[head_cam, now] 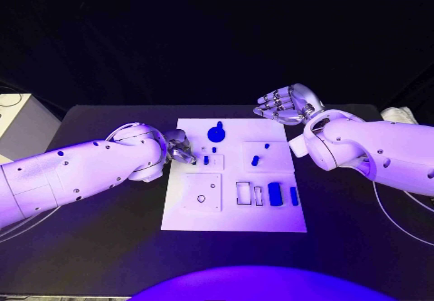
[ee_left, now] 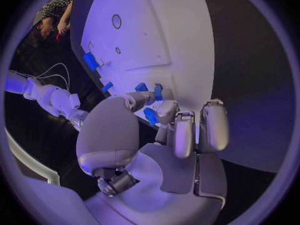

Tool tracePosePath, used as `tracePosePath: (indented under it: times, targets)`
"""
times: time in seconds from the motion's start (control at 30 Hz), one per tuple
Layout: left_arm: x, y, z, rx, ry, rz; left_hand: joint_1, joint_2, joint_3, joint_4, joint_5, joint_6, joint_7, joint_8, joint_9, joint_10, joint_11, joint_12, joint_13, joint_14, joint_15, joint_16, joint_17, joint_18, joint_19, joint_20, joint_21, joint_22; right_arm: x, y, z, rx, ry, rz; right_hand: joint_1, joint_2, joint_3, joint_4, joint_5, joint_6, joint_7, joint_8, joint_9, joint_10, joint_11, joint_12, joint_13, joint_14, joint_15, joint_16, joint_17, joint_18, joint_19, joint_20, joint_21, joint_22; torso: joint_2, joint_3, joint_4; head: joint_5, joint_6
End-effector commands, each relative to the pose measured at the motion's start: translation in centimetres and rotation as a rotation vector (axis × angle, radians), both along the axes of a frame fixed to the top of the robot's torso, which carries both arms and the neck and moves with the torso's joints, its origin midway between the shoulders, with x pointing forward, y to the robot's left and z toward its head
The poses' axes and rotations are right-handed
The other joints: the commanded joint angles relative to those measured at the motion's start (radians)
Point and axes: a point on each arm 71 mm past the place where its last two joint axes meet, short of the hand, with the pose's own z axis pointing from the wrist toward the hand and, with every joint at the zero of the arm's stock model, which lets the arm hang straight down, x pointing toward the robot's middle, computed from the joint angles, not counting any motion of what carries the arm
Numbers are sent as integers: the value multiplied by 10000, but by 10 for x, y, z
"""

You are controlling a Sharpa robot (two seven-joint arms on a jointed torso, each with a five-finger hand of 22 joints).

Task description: Assemble the parts on the task board

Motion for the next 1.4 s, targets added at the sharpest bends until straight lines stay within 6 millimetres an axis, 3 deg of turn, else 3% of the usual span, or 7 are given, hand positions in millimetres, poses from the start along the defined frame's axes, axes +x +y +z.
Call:
tracePosePath:
  times: [0.03,0.37,0.6,1.4]
  targets:
    - [-1,-2,-2,95,229,-157,-7,95,1709,-1749,-33,180,-169,43,5,43,-3,-28,-8,1041,-89,34,2635,-189,61,13,35,-13,-1,1,0,-6,-74,184,-110,-23,-13,8,22,56,184,-46,-11,76,-11,-21,-3,38,-27,9,-11,115,-39,-3,-68,-13,-3,1,-3,8,-4]
    - [-1,-4,-5,40,596,-138,-212,46,1592,-1648,-131,180,-166,30,-18,68,12,-36,3,1041,-71,34,2635,-180,12,27,2,-69,-1,1,0,-5,-74,185,-111,-23,-13,8,26,57,184,-46,-12,77,-11,-22,-3,37,-27,8,-12,115,-40,-2,-70,-13,9,-6,-1,-13,-22]
    - [1,-4,-6,-2,649,-51,-847,-140,663,-918,-270,305,-297,5,-121,136,-69,3,118,1041,-128,34,2635,-174,-4,15,-56,-99,-1,1,0,-5,-76,178,-127,-19,-8,1,57,64,185,-50,-15,85,-11,-27,-5,36,-26,3,-21,116,-49,-2,-86,-14,7,-3,-2,-31,-17]
    - [3,-4,-7,70,659,7,-976,-222,-363,-257,-281,430,-330,-56,-252,126,-95,17,185,1041,-155,34,2635,-177,15,-18,-89,-104,-1,1,1,-9,-76,164,-133,-20,-5,-4,66,70,186,-51,-17,92,-11,-28,-5,29,-23,-4,-29,113,-92,0,-105,-18,-3,-1,1,-58,-47]
